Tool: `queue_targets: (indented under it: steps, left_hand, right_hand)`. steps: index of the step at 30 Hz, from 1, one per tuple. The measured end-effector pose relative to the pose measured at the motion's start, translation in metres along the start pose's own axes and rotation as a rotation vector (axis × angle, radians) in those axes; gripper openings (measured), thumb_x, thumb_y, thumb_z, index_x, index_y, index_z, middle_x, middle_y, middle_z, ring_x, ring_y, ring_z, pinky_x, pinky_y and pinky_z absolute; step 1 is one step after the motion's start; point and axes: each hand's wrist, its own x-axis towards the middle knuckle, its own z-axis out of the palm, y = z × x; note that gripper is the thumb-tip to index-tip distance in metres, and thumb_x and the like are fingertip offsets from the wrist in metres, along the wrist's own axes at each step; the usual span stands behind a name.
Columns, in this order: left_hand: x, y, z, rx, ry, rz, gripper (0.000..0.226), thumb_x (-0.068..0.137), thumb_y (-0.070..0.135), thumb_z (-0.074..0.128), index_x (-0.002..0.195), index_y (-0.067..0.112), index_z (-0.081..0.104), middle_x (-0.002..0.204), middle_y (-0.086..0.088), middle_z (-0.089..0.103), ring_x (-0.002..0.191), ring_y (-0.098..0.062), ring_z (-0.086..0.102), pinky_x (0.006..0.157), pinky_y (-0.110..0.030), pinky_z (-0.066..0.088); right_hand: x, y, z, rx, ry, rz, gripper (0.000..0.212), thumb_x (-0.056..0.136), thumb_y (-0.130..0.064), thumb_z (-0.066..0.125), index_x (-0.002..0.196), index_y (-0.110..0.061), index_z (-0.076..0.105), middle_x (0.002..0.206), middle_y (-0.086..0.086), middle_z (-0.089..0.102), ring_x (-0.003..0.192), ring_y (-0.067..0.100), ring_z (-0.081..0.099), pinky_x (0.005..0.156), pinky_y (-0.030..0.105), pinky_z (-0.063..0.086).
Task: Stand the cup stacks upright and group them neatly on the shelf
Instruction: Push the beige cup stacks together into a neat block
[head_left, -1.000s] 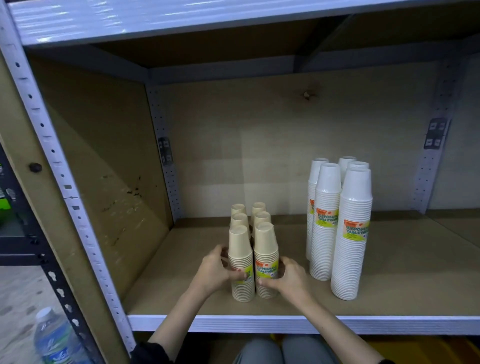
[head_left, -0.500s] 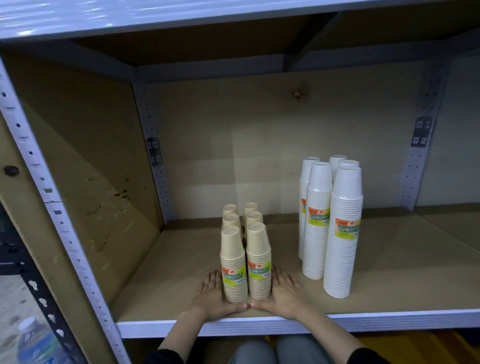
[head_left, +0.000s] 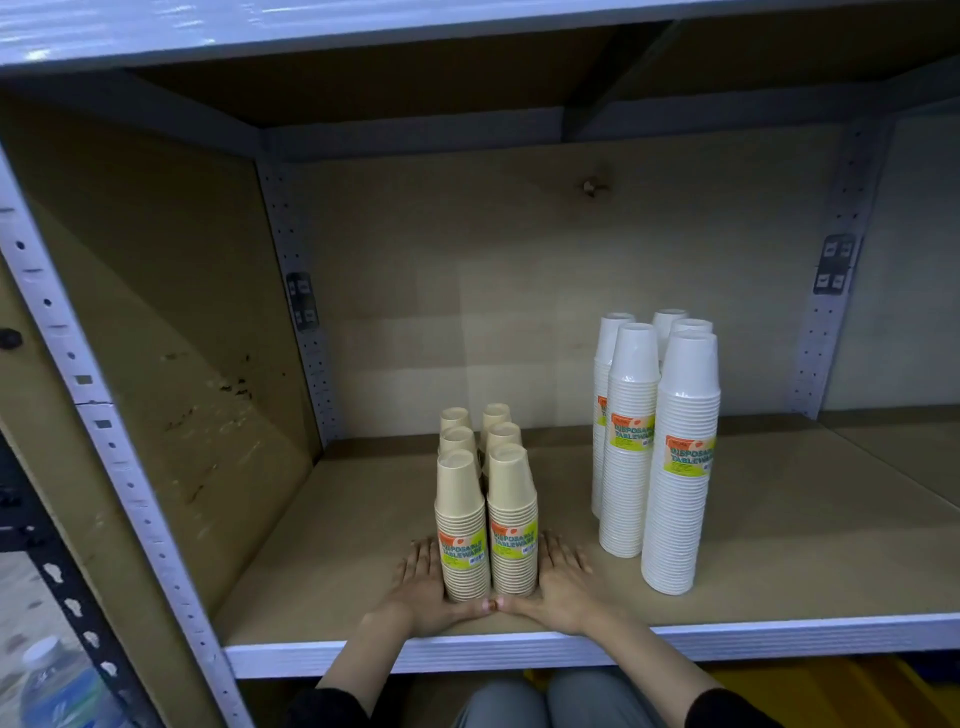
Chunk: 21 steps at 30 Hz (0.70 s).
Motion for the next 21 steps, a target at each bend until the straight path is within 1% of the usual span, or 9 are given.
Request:
queue_targets:
  steps: [3,4,8,12,14,15,18,20,21]
  left_hand:
    - [0.003,-0.003,0.004,0.015,0.061,-0.009,0.132,0.054,0.091,0.039,0.149,0.013,-0.009,0.159,-0.013,-0.012,0.147,-0.028,-0.013,0.121,-0.041,-0.003]
    - [0.002,-0.003,0.005,0.017,0.076,-0.008,0.127,0.059,0.088,0.041,0.150,0.013,-0.008,0.159,-0.012,-0.010,0.147,-0.027,-0.011,0.121,-0.041,-0.002]
    - [-0.008,-0.006,0.011,0.023,0.148,0.014,0.154,0.027,0.102,0.020,0.150,0.012,0.002,0.160,-0.009,0.002,0.148,-0.023,0.002,0.121,-0.035,0.005]
    - [-0.016,-0.017,0.017,0.025,0.280,0.049,0.162,0.014,0.100,-0.004,0.149,0.011,0.016,0.158,-0.006,0.016,0.146,-0.018,0.016,0.120,-0.029,0.014]
    - [-0.021,-0.016,0.017,0.006,0.315,0.061,0.165,0.011,0.097,-0.014,0.148,0.011,0.021,0.158,-0.006,0.020,0.146,-0.018,0.019,0.119,-0.028,0.016]
    - [-0.025,-0.016,0.018,-0.003,0.324,0.060,0.163,0.013,0.098,-0.013,0.147,0.011,0.024,0.157,-0.005,0.022,0.145,-0.017,0.021,0.118,-0.027,0.018]
    - [-0.038,-0.020,0.024,-0.032,0.407,0.080,0.136,0.036,0.094,0.006,0.142,0.014,0.037,0.152,0.000,0.035,0.139,-0.015,0.035,0.113,-0.025,0.028]
    - [-0.047,-0.024,0.030,-0.048,0.539,0.109,0.100,0.057,0.075,0.018,0.124,0.012,0.057,0.131,-0.001,0.058,0.120,-0.017,0.057,0.098,-0.023,0.041]
    - [-0.049,-0.027,0.036,-0.019,0.630,0.155,0.077,0.066,0.064,0.027,0.104,0.010,0.066,0.109,-0.002,0.069,0.100,-0.019,0.067,0.083,-0.019,0.045]
  right_hand:
    - [-0.002,0.001,0.001,-0.002,0.041,0.023,0.166,0.008,-0.096,-0.008,0.150,-0.009,0.002,0.160,0.010,0.003,0.148,0.022,0.003,0.120,0.040,0.001]
    - [-0.004,0.001,0.002,-0.006,0.055,0.029,0.166,0.009,-0.096,-0.008,0.150,-0.009,0.003,0.160,0.010,0.005,0.148,0.021,0.004,0.121,0.040,0.003]
    - [-0.017,0.003,0.003,0.000,0.129,0.030,0.155,0.022,-0.098,0.001,0.147,-0.009,0.019,0.157,0.008,0.019,0.146,0.018,0.017,0.120,0.035,0.012]
    - [-0.030,0.006,0.005,0.015,0.198,-0.022,0.114,0.062,-0.087,0.009,0.144,-0.010,0.032,0.154,0.006,0.030,0.141,0.017,0.028,0.115,0.027,0.021]
    - [-0.031,0.009,0.008,0.015,0.255,-0.042,0.068,0.092,-0.056,0.029,0.142,-0.011,0.036,0.153,0.006,0.032,0.140,0.017,0.031,0.114,0.025,0.024]
    - [-0.032,0.009,0.010,0.025,0.290,-0.064,0.054,0.097,-0.044,0.031,0.139,-0.011,0.039,0.151,0.006,0.034,0.138,0.018,0.034,0.112,0.026,0.026]
    - [-0.040,0.009,0.014,0.043,0.349,-0.058,0.052,0.094,-0.037,0.027,0.126,-0.007,0.055,0.136,0.010,0.054,0.123,0.024,0.052,0.103,0.028,0.040]
    - [-0.045,0.015,0.019,0.103,0.452,-0.098,0.052,0.084,-0.034,0.031,0.096,-0.004,0.072,0.100,0.010,0.073,0.092,0.022,0.068,0.082,0.026,0.054]
    - [-0.049,0.020,0.023,0.115,0.489,-0.118,0.045,0.080,-0.031,0.036,0.077,-0.008,0.075,0.078,0.003,0.074,0.074,0.015,0.068,0.068,0.022,0.055]
